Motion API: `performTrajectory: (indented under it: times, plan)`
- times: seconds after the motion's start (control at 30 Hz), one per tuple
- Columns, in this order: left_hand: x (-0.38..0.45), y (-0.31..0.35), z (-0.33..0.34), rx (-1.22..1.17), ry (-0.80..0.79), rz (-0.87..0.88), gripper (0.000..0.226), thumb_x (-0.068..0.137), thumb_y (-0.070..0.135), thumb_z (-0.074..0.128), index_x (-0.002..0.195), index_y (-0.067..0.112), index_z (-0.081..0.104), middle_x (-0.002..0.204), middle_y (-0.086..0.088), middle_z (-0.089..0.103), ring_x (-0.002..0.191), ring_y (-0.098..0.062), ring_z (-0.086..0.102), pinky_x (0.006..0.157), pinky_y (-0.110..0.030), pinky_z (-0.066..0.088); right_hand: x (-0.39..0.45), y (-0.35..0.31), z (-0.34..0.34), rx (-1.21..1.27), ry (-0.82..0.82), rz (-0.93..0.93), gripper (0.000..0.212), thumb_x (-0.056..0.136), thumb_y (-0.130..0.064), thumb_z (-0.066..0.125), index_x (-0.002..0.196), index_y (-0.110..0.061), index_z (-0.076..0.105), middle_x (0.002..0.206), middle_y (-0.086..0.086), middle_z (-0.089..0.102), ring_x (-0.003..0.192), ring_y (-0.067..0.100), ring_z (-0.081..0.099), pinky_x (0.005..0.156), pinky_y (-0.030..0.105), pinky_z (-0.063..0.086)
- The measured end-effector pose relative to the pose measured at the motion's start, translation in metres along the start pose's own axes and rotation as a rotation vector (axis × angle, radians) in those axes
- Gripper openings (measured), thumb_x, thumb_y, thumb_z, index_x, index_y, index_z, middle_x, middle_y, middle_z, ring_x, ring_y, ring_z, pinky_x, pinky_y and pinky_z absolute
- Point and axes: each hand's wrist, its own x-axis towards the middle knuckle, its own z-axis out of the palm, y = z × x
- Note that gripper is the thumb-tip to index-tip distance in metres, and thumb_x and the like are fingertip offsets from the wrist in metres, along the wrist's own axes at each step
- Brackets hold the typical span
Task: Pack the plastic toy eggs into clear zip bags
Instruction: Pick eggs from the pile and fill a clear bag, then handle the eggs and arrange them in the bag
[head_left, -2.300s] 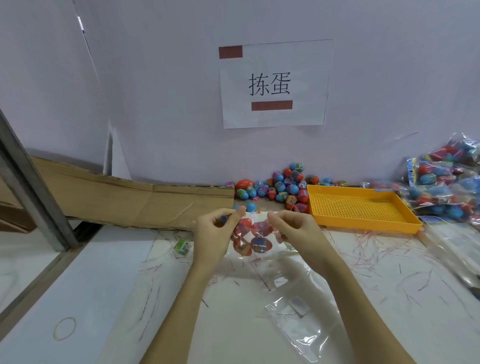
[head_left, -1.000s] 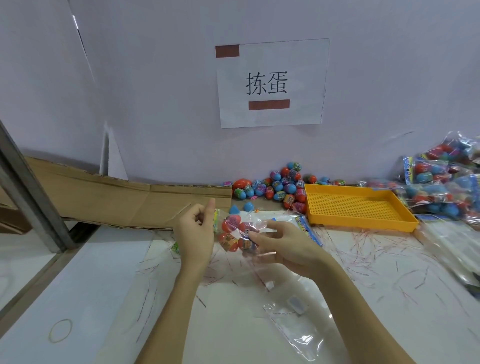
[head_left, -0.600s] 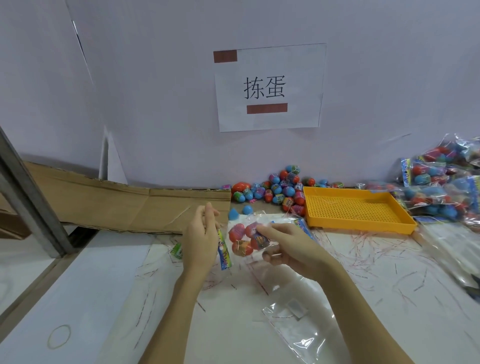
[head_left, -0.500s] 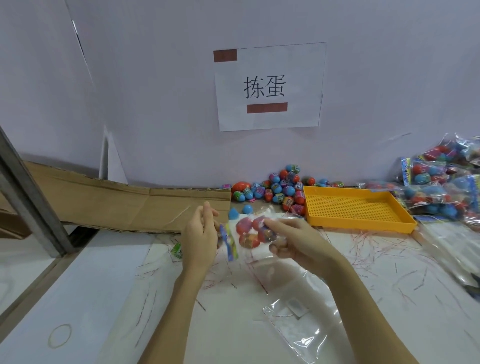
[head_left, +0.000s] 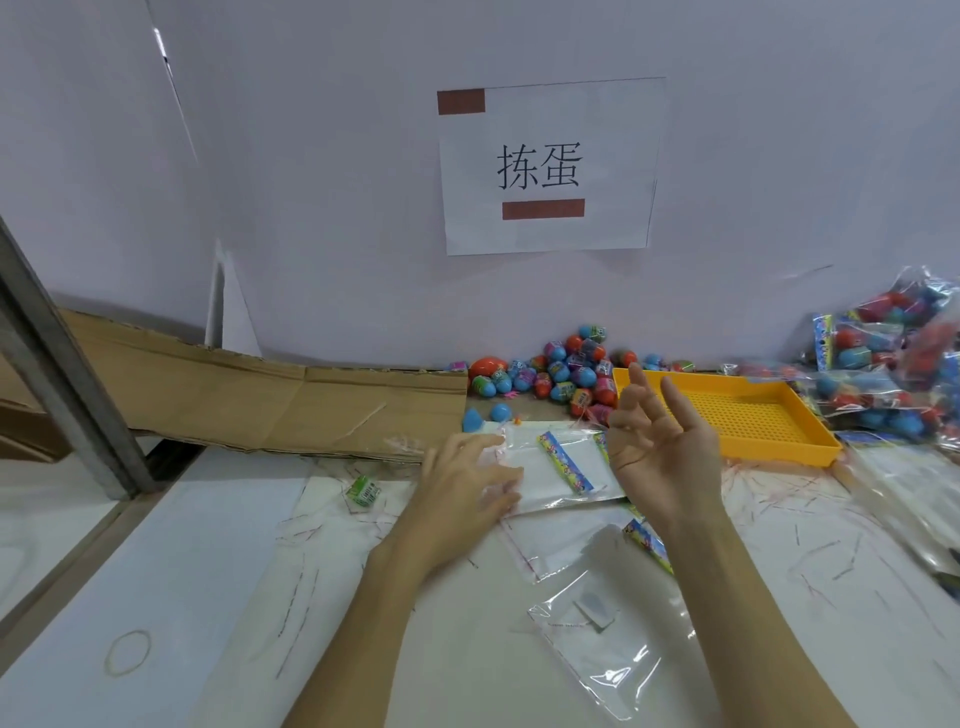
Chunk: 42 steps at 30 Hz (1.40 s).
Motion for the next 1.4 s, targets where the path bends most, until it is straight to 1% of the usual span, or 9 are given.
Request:
performTrajectory:
  times: [0.2,0.33,0.5,0.7,0.8,0.9,1.1,1.23,1.4]
  plan:
    - [0.002,0.001,0.001,-0.019,0.195,0.008,0.010,0.094,0.042,0.072,0.096,0.036,0.078,0.134,0.014,0.056,0.131,-0.011,0.040,0.100,-0.028,0.020,0.003,0.011,-0.001,-0.304,0.045,-0.004,0.028,0.100,-0.030,0.058,0.109,-0.008,0.073,0.080,0.002,0.064,0.060,0.010,0.053,0.047,0.015,0.042]
    - [0.004,0.006,-0.003,-0.053,0.303,0.017,0.020,0.099,0.041,0.064,0.096,0.028,0.079,0.128,0.010,0.062,0.124,-0.012,0.045,0.096,-0.026,0.019,0.000,0.023,-0.001,-1.273,-0.096,-0.294,0.022,0.098,-0.041,0.063,0.110,-0.028,0.076,0.102,-0.009,0.076,0.098,0.007,0.070,0.083,0.027,0.055]
    - [0.003,0.009,-0.015,-0.153,0.294,-0.030,0.019,0.100,0.037,0.063,0.095,0.028,0.079,0.119,0.017,0.063,0.120,-0.004,0.045,0.103,-0.035,0.025,0.005,0.041,-0.012,-1.981,-0.280,-0.314,0.028,0.090,-0.039,0.075,0.118,-0.035,0.073,0.122,-0.023,0.066,0.127,0.004,0.048,0.110,0.037,0.035]
    - [0.003,0.013,-0.029,-0.793,0.337,-0.258,0.076,0.091,0.086,0.025,0.119,0.036,0.075,0.095,0.019,0.075,0.089,-0.002,0.065,0.083,-0.026,0.046,0.007,0.039,-0.011,-1.777,-0.138,-0.485,0.009,0.094,-0.024,0.072,0.091,-0.018,0.078,0.080,-0.014,0.074,0.079,0.003,0.068,0.080,0.025,0.053]
    - [0.004,0.003,-0.036,-1.068,0.367,-0.300,0.076,0.082,0.089,0.047,0.129,0.034,0.067,0.113,0.006,0.077,0.103,-0.011,0.073,0.092,-0.036,0.053,0.005,0.040,-0.007,-1.461,-0.074,-0.345,0.010,0.096,-0.021,0.070,0.090,-0.016,0.076,0.075,-0.003,0.076,0.068,0.012,0.072,0.066,0.023,0.059]
    - [0.004,0.002,-0.035,-1.196,0.269,-0.343,0.076,0.075,0.068,0.081,0.137,0.032,0.057,0.119,0.000,0.076,0.096,-0.019,0.076,0.090,-0.041,0.057,0.004,0.044,-0.006,-1.325,-0.126,-0.210,0.011,0.095,-0.022,0.070,0.093,-0.014,0.078,0.080,0.001,0.078,0.072,0.016,0.075,0.065,0.021,0.058]
    - [0.003,0.003,-0.032,-1.101,0.396,-0.315,0.051,0.084,0.025,0.083,0.130,0.027,0.060,0.093,-0.008,0.079,0.076,-0.020,0.076,0.061,-0.022,0.055,0.004,0.053,-0.009,-1.264,-0.218,-0.055,0.031,0.096,-0.044,0.064,0.111,-0.018,0.073,0.093,0.001,0.079,0.083,0.019,0.076,0.075,0.023,0.059]
    - [0.001,-0.001,-0.033,-1.050,0.342,-0.320,0.053,0.074,0.039,0.085,0.121,0.023,0.066,0.067,0.004,0.065,0.063,-0.013,0.063,0.062,-0.024,0.053,0.005,0.055,-0.008,-1.451,-0.144,-0.445,0.024,0.097,-0.032,0.068,0.120,-0.035,0.062,0.113,-0.019,0.069,0.105,0.001,0.066,0.084,0.019,0.056]
    - [0.002,-0.001,-0.029,-1.005,0.215,-0.226,0.055,0.076,0.040,0.088,0.125,0.030,0.066,0.059,0.013,0.047,0.056,-0.003,0.046,0.055,-0.015,0.045,0.004,0.061,-0.007,-1.570,-0.391,-0.671,0.033,0.098,-0.017,0.066,0.129,-0.029,0.066,0.125,-0.027,0.063,0.119,0.002,0.060,0.091,0.019,0.054]
